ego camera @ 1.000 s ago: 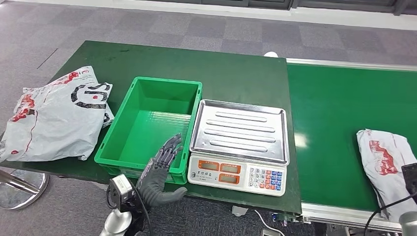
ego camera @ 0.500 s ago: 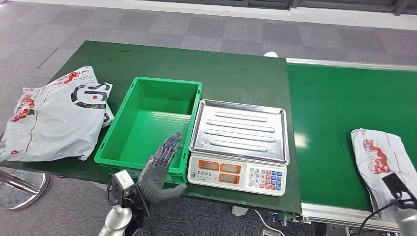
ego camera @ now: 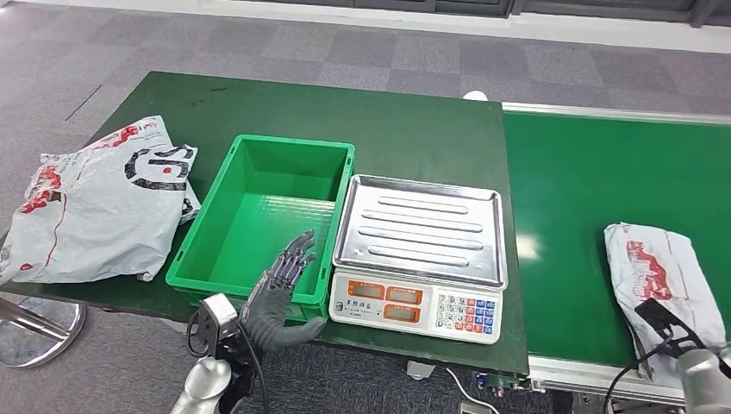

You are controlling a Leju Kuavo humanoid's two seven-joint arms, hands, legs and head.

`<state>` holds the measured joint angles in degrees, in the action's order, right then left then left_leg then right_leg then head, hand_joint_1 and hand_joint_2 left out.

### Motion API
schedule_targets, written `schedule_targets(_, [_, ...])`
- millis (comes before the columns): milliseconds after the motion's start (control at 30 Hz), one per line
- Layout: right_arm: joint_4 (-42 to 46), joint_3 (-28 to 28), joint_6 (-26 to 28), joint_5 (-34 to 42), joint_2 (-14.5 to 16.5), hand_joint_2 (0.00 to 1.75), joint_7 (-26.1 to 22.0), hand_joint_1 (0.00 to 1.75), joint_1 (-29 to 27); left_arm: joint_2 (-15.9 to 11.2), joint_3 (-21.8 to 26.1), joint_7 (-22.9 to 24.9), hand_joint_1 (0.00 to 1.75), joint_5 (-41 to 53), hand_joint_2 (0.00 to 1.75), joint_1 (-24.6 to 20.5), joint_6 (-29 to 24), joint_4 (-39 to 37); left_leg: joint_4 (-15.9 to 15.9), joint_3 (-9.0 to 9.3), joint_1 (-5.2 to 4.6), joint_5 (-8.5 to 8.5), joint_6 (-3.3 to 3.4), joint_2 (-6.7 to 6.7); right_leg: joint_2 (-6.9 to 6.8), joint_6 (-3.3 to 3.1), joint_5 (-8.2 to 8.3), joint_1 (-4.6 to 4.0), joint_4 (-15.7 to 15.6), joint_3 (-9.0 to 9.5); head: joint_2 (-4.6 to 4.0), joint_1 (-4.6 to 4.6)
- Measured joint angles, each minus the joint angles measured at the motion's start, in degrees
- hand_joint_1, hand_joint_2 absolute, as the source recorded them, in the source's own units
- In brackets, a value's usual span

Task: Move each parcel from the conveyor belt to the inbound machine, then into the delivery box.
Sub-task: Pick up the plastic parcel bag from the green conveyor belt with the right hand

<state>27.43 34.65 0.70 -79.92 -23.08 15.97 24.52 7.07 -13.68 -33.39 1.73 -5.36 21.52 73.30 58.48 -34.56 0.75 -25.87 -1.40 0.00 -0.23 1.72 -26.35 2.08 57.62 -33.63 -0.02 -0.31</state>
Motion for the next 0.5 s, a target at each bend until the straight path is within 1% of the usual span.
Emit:
schedule_targets(100, [0.1,-1.4,-2.0,-0.5,0.5,1.75,-1.7,1.75,0.5,0.2,0.0,0.0,0.0,0.3,1.75,-0.1,-0.2,-0.6,0.0,0.03,0.0,0.0,0.0,0.04,0.06,0.0,0.0,0.0,0.0,0.01,0.0,0.0])
schedule_targets(233, [0.7,-3.3,-3.2,-0.4,1.0,1.75,-3.1,1.75,0.9,0.5,0.0,-0.2,0.0,0.6,1.75,-0.1,-0.5,-1.3,0.0,0.08,0.01,0.0,0.0,0.06,0.08,0.0,0.01,-0.01,0.0,0.04,0.0,0.0])
schedule_targets(400, [1.8,-5.7,-3.7,0.1,1.6,1.75,-4.2,1.75,1.0,0.5,0.0,-0.7,0.0,0.6,1.75,-0.2,-0.6,-2.1,0.0,0.1,0.01,0.0,0.0,0.05,0.07,-0.01,0.02,0.0,0.0,0.06,0.0,0.0])
schedule_targets(500, [2.5,-7.2,-2.8,0.7,2.1,1.75,-5.5,1.75,1.2,0.6,0.0,-0.7,0.0,0.6,1.75,-0.2,-0.6,-2.3,0.0,0.1,0.01,0.01,-0.01,0.04,0.08,-0.01,0.03,0.0,0.0,0.07,0.0,0.0])
